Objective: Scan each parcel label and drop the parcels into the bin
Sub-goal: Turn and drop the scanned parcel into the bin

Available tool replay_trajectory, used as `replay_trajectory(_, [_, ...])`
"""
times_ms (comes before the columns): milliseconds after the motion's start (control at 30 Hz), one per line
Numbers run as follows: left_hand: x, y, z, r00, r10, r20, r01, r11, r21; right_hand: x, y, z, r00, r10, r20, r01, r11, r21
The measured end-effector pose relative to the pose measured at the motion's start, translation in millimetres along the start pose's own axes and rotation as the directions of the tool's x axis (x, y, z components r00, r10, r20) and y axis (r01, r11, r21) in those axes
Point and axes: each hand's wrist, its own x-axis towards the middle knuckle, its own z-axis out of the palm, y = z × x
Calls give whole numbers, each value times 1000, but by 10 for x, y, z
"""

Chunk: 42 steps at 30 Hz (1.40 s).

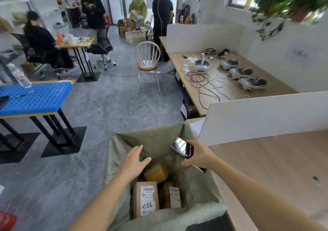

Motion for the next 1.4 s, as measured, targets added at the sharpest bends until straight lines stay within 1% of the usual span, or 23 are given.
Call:
replay_trajectory(133, [-232,337,-215,989,145,-25,-143,988,58,-607,-66,-299,985,51,-166,-49,999,16])
replay_trajectory(233, [-481,583,-334,967,251,-42,-247,966,75,-1138,-147,-485,960,82,-268,-84,996,3])
replay_trajectory(400, [-885,1086,-415,920,392,-19,-389,917,90,-2059,-188,-804,907,131,-400,-163,985,-47])
replay_trajectory(533, [-1258,1619,-403,848,529,19,-529,845,83,-2792,-108,-1021,841,183,-509,-248,967,-62])
replay_trajectory(567, [-1382,1802,-368,819,572,34,-573,815,81,-3050,-47,-1080,815,207,-542,-279,959,-53])
replay_trajectory(633, [-1493,2035,-329,788,613,60,-616,783,87,-3342,-6,-1175,786,232,-573,-318,947,-52])
replay_trajectory(833, [-2307,2999,19,640,761,105,-768,636,76,-4714,451,-1401,617,351,-705,-431,899,70])
replay_trajectory(967, [-3017,3583,399,551,821,148,-834,549,55,-5704,809,-1395,512,411,-754,-505,854,123])
replay_trajectory(1100, [-3970,4143,958,463,859,219,-871,487,-65,-6853,1227,-1290,386,516,-765,-599,770,217])
replay_trajectory(1233, [-5014,4565,1662,320,898,303,-909,381,-168,-8124,1648,-1083,251,603,-757,-681,666,305])
replay_trajectory(1400, [-6316,4893,2441,153,915,374,-925,266,-271,-9629,2031,-676,99,671,-734,-727,553,407])
